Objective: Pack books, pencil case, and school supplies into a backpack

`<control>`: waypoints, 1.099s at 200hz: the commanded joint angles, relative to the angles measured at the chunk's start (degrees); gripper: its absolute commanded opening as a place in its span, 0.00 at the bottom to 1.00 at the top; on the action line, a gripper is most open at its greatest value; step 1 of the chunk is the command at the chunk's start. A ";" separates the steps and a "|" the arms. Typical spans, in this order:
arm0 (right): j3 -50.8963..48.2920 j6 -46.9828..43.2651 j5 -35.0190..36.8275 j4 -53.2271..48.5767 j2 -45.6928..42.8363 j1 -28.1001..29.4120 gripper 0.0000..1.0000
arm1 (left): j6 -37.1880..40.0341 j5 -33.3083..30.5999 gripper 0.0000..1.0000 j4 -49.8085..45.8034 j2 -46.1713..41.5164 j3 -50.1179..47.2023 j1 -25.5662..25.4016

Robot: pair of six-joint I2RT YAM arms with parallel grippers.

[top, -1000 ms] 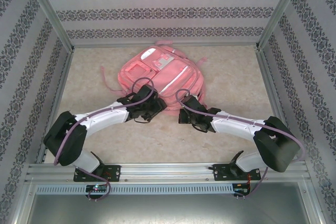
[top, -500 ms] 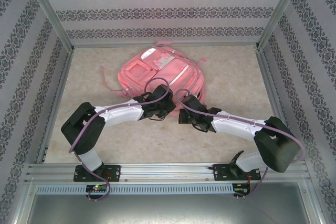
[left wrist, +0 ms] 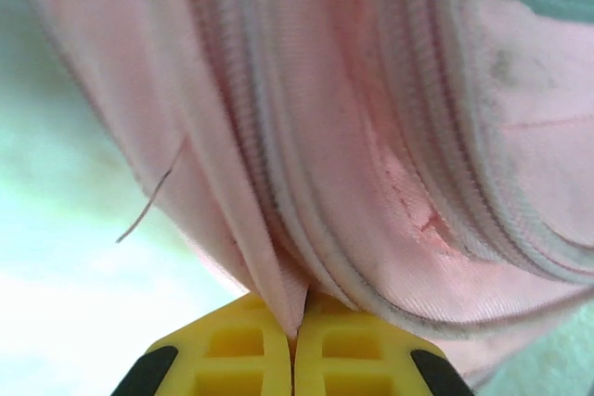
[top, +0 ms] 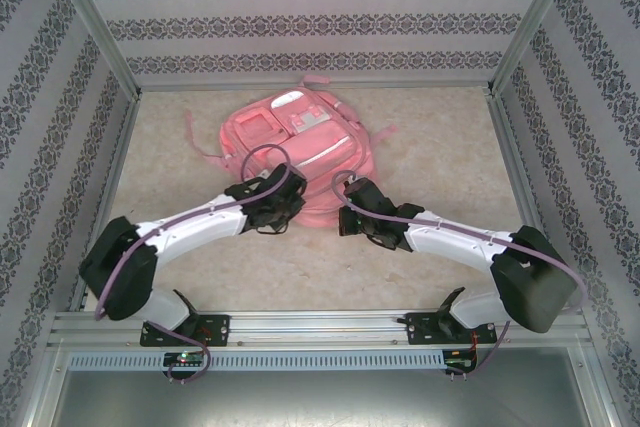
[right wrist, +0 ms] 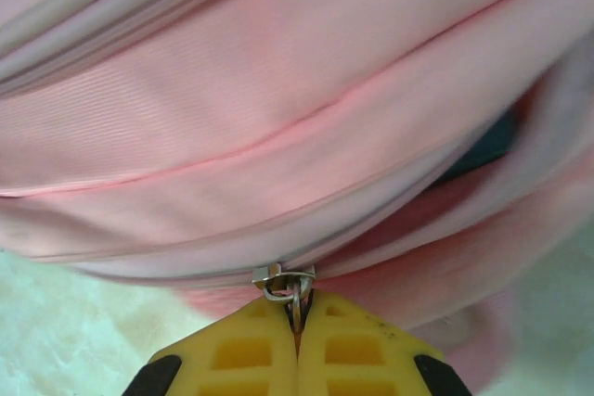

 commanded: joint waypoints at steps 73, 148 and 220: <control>5.43 -3.50 -2.76 -3.79 4.80 1.56 0.00 | 20.10 -4.46 0.00 -15.89 -12.68 -6.35 25.43; 11.85 -3.37 -6.34 -1.80 11.16 7.40 0.00 | 25.10 8.72 0.39 -16.51 -8.27 -0.27 31.62; 10.62 -3.08 -6.34 0.33 11.88 7.22 0.00 | 4.61 8.34 0.48 -13.46 -17.11 -3.75 13.41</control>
